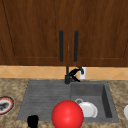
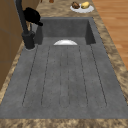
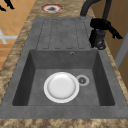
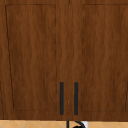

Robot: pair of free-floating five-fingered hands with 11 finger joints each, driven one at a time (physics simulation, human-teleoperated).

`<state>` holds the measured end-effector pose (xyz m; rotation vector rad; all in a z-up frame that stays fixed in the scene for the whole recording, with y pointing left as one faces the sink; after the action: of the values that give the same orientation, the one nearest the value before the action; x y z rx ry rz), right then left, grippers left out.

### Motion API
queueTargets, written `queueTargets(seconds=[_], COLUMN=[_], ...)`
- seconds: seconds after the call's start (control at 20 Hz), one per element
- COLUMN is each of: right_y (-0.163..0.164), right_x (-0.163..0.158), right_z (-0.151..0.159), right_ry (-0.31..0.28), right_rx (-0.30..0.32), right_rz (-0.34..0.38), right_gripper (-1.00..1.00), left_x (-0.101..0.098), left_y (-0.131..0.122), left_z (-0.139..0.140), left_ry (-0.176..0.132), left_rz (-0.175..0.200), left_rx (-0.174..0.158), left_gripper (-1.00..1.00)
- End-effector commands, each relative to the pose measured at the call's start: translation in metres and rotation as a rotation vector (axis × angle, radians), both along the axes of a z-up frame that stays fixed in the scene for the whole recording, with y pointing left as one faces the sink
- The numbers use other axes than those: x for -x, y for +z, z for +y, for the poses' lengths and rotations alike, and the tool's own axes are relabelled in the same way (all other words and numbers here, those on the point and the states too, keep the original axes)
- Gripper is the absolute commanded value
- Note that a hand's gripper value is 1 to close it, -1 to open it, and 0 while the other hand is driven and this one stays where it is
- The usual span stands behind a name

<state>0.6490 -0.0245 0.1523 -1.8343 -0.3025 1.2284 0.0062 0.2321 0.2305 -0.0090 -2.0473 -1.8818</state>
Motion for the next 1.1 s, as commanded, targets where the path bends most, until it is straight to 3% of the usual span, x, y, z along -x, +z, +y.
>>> queueTargets(seconds=[0.0, 0.25, 0.45, 0.7, 1.05], right_y=[0.025, 0.044, 0.041, 0.034, 0.002], right_x=[0.004, 0.010, 0.010, 0.009, 0.018], right_z=[-0.014, -0.031, -0.052, -0.079, -0.105], right_ry=[-0.047, -0.028, -0.012, 0.014, 0.046], right_rx=[-0.053, -0.099, -0.057, -0.054, -0.015], right_rz=[0.017, 0.035, 0.018, 0.027, 0.005], right_gripper=[-1.00, -1.00, -1.00, -1.00, -1.00], left_x=[0.000, 0.000, 0.000, 0.000, 0.000], left_y=[0.000, 0.000, 0.000, 0.000, 0.000], left_z=[0.000, 0.000, 0.000, 0.000, 0.000], left_ry=[0.000, 0.000, 0.000, 0.000, 0.000], left_rz=[0.000, 0.000, 0.000, 0.000, 0.000], left_rx=[0.000, 0.000, 0.000, 0.000, 0.000], left_gripper=[0.00, 0.00, 0.00, 0.00, 0.00])
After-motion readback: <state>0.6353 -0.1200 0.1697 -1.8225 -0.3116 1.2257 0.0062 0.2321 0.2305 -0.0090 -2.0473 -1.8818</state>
